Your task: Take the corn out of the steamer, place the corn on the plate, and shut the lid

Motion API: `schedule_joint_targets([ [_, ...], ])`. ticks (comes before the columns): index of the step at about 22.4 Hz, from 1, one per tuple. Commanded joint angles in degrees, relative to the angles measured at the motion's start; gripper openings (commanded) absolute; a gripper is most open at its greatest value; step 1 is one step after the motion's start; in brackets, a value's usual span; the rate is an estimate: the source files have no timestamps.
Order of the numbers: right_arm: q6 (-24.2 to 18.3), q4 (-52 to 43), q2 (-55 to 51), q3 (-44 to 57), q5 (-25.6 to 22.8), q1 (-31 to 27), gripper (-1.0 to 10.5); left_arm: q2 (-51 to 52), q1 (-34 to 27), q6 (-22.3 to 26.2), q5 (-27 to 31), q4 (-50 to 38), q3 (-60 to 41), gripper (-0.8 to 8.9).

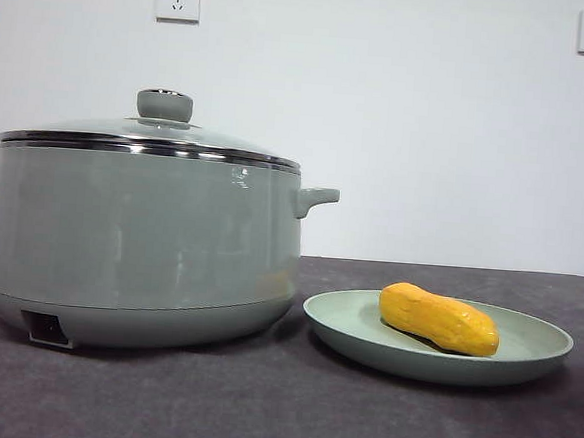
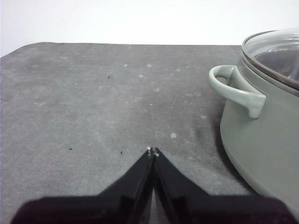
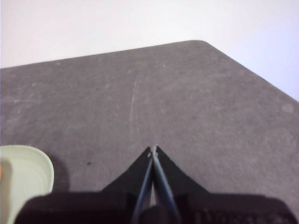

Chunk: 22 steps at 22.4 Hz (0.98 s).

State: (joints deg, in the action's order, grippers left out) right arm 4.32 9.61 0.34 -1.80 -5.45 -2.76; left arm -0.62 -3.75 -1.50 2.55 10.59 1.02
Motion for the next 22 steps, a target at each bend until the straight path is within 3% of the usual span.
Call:
schedule_joint_targets([
  [1,-1.53,-2.34,-0.28,1.49,3.45,-0.17,0.0,0.15,-0.17,0.61,0.02,-0.22,-0.83,-0.03],
  [7,-5.46,-1.33,-0.28,1.49,10.10,-0.17,0.0,0.15,-0.17,0.61,0.02,-0.24,-0.83,-0.03],
  [22,-3.76,0.72,0.70,1.49,9.49,-0.13,0.0,0.15,-0.17,0.61,0.02,-0.24,-0.83,-0.03],
])
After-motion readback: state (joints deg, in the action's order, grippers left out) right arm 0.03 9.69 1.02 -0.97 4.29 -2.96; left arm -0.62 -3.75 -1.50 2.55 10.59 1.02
